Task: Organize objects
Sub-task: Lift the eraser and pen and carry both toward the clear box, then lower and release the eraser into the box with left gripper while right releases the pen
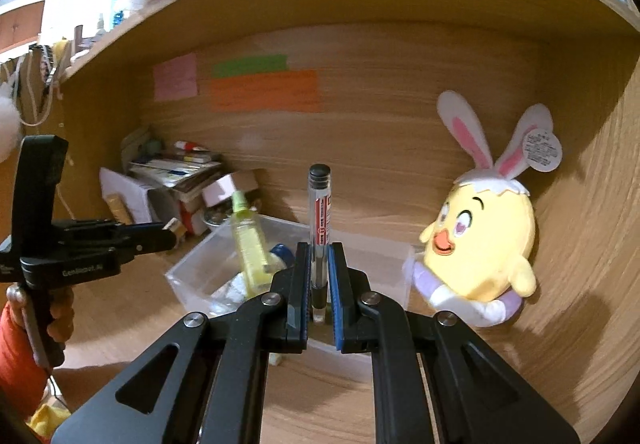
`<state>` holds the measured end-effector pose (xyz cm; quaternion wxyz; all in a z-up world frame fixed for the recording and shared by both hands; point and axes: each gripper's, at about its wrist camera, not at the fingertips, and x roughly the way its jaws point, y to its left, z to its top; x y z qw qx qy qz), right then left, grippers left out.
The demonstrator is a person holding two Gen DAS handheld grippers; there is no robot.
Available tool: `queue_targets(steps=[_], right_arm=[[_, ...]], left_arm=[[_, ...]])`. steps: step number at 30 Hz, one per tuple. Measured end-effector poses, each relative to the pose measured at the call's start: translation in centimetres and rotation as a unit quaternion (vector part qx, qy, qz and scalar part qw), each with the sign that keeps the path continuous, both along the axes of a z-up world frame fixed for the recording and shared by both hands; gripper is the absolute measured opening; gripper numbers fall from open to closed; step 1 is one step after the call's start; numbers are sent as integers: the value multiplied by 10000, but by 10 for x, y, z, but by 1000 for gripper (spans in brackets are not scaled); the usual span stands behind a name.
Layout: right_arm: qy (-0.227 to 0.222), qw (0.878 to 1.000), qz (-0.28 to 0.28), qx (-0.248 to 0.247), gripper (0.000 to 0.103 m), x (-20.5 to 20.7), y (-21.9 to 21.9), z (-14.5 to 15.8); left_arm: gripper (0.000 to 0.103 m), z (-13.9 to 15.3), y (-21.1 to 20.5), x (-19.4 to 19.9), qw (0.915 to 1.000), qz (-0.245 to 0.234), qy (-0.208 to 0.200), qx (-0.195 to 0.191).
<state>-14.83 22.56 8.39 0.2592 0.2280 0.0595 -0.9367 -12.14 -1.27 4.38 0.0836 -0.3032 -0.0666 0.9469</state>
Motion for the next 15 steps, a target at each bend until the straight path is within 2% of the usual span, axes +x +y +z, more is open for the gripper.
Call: queue_targets(steps=[3, 15], right_arm=[[-71, 9998, -157, 103, 8, -9, 3, -7], [-532, 9962, -427, 541, 8, -36, 11, -36]], left_arm=[[23, -5, -1, -12, 9999, 13, -95, 53], [23, -39, 1, -46, 9980, 102, -617, -135]])
